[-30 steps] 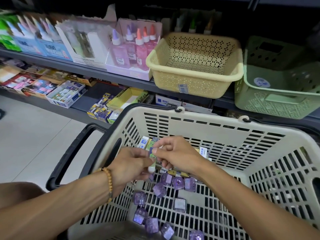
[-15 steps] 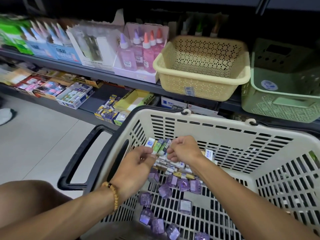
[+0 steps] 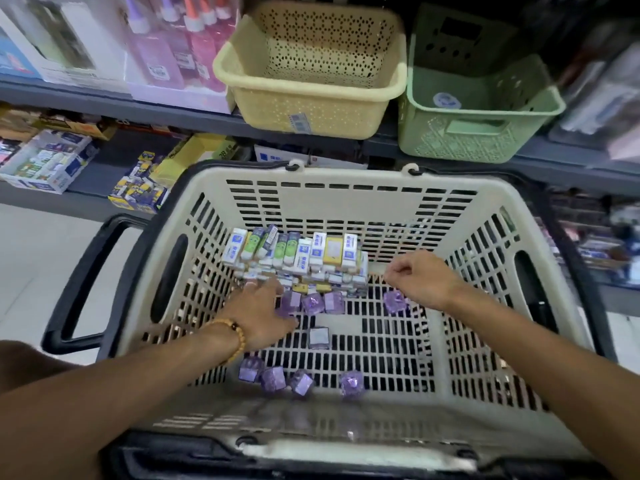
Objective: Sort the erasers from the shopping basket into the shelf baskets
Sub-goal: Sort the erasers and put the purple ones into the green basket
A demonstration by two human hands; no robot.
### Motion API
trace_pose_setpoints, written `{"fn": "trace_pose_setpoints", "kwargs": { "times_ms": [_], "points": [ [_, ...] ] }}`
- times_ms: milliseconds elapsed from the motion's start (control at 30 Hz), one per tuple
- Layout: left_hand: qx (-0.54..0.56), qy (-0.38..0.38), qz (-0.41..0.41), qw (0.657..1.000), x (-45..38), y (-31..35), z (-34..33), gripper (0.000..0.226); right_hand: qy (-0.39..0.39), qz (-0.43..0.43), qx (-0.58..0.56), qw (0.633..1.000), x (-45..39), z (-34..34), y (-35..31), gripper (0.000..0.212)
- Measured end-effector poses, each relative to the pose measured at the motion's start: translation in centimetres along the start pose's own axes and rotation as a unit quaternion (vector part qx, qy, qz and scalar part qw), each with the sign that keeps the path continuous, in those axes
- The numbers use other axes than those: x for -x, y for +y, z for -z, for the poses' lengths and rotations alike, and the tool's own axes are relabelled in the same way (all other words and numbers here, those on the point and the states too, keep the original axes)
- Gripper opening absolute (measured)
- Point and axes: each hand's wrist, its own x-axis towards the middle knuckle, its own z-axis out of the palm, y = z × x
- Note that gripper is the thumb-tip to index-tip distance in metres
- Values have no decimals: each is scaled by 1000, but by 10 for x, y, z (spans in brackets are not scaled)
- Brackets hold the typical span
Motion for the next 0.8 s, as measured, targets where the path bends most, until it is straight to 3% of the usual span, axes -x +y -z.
{"fn": "trace_pose_setpoints", "kwargs": {
  "times_ms": [67,133,333,467,533,600,667,733,800],
  "points": [
    [-59,-16,13,998,-10,-4,-10,72,-25,-27,71,997,0,-4,12,18],
    [-67,-36,13,997,-18,-9,-18,82,-57,-35,132,989,-6,-13,18,39],
    [-94,-43,-84,991,-20,-15,-29,70,-157,8,145,977,-13,-51,24,45],
    [-148,34,-106,983,-25,-15,-33,75,-106,116,211,965,-15,-60,16,60],
    [-162,12,-113,980,-30,-13,-38,94,-115,143,247,951,-18,-68,10,69],
    [-172,-12,-123,977,-33,-9,-42,99,-149,135,261,944,-19,-77,6,77],
    [-156,-21,-143,977,-35,-7,-48,88,-170,132,246,945,-18,-82,5,74],
    [-145,-33,-165,975,-35,-6,-51,80,-186,145,230,944,-19,-79,7,54],
    [-146,-37,-155,976,-36,-4,-54,90,-219,140,213,942,-21,-73,14,38]
  ]
}}
